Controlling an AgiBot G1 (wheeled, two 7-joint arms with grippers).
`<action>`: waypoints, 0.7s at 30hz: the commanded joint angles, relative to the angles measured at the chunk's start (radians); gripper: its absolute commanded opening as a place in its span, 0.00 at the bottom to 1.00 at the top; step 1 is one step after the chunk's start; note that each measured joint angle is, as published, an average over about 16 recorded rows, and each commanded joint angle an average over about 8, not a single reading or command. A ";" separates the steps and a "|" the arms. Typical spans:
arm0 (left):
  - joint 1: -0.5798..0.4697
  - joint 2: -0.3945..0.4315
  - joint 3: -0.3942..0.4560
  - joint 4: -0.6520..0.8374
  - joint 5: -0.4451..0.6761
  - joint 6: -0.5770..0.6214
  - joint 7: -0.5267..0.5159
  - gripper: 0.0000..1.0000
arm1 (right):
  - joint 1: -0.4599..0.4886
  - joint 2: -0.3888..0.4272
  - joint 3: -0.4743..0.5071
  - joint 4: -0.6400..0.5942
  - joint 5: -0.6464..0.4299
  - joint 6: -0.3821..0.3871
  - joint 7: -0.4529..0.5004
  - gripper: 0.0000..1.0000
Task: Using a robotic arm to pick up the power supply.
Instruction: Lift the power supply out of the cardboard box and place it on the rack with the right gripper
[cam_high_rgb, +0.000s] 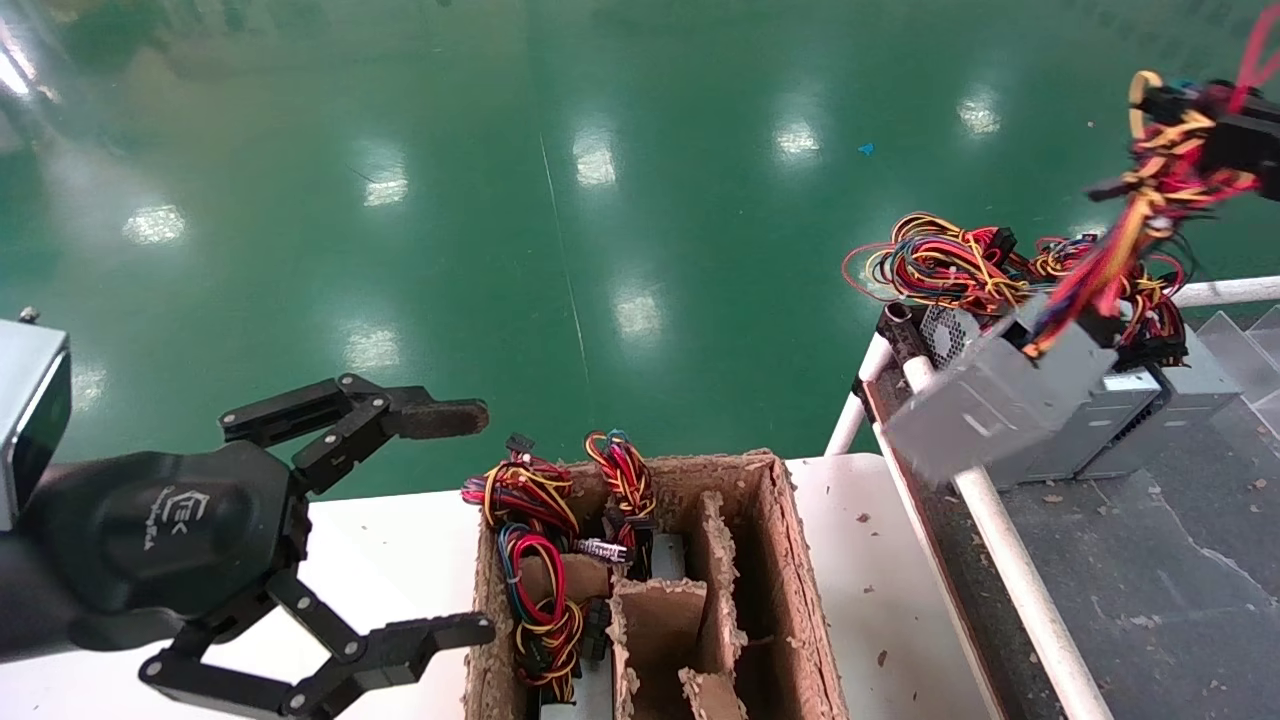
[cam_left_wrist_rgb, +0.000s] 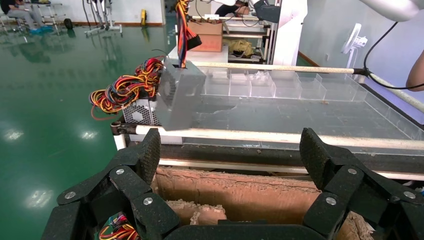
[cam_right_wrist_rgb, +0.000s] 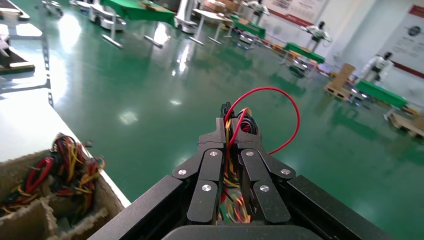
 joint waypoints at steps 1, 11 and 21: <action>0.000 0.000 0.000 0.000 0.000 0.000 0.000 1.00 | -0.040 0.017 0.039 -0.014 0.009 -0.006 -0.005 0.00; 0.000 0.000 0.000 0.000 0.000 0.000 0.000 1.00 | -0.267 0.008 0.331 -0.082 -0.018 -0.149 -0.029 0.00; 0.000 0.000 0.000 0.000 0.000 0.000 0.000 1.00 | -0.468 -0.044 0.719 -0.077 -0.204 -0.252 0.010 0.00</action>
